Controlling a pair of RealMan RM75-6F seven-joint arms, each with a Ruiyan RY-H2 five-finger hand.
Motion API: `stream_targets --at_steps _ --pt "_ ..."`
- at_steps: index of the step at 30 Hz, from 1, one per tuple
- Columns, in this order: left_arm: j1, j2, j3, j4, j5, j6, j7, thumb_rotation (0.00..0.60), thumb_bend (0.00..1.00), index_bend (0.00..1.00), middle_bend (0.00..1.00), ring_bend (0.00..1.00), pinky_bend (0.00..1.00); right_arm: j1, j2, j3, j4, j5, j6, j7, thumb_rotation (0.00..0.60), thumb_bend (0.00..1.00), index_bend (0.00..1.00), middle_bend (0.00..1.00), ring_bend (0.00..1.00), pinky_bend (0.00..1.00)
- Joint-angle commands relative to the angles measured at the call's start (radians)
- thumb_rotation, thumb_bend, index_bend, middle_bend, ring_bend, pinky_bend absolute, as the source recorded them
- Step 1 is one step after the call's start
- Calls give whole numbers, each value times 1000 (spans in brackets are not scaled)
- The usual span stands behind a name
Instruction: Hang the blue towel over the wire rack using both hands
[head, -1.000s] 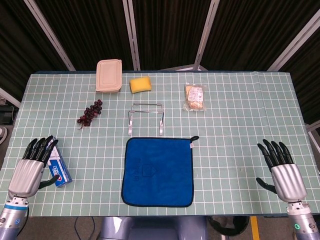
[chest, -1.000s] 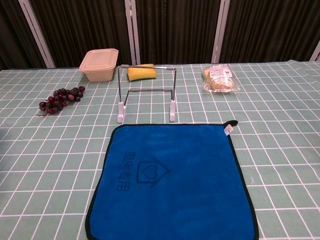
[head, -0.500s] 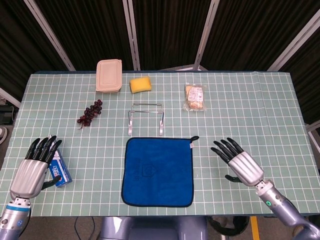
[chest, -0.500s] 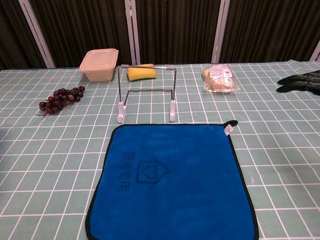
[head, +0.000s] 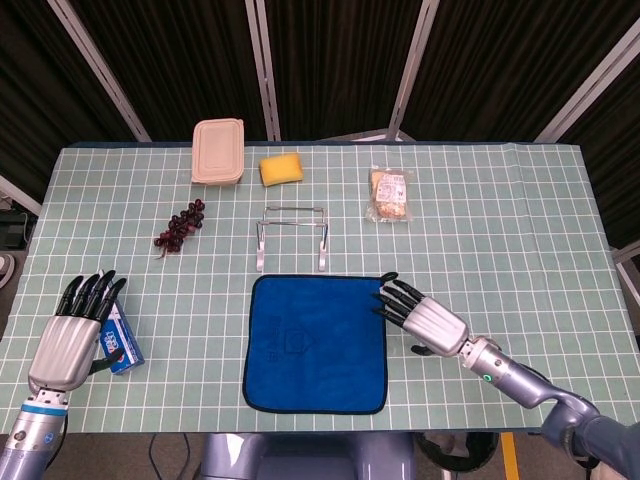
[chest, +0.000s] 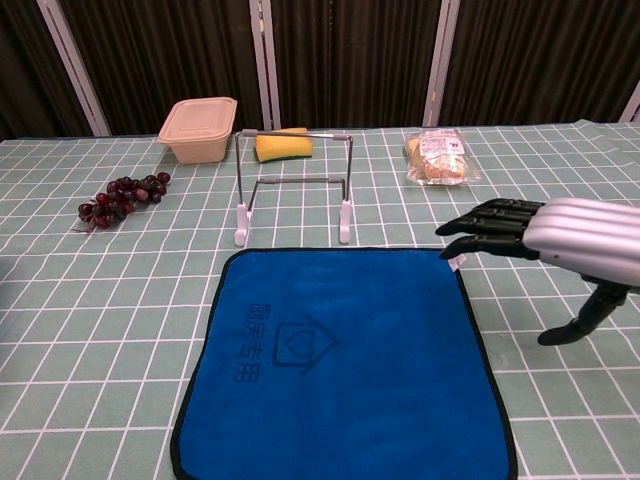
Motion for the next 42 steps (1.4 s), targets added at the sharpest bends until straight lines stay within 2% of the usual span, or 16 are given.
stream_targets --at_steps 1,18,39,42 --pt "0 -4 -5 4 -2 -7 3 600 0 0 0 0 0 23 -19 -10 2 -4 -9 -21 600 0 123 0 0 0" --pt "10 -4 -16 16 6 -31 -6 600 0 0 0 0 0 64 -74 -40 18 37 -51 -114 600 0 132 0 0 0" --pt "10 -12 -35 32 -11 -62 -2 600 0 0 0 0 0 109 -141 -39 34 92 -65 -115 600 0 149 0 0 0" --pt "9 -13 -38 35 -16 -68 0 600 0 0 0 0 0 114 -143 -39 28 98 -61 -102 600 0 197 0 0 0"
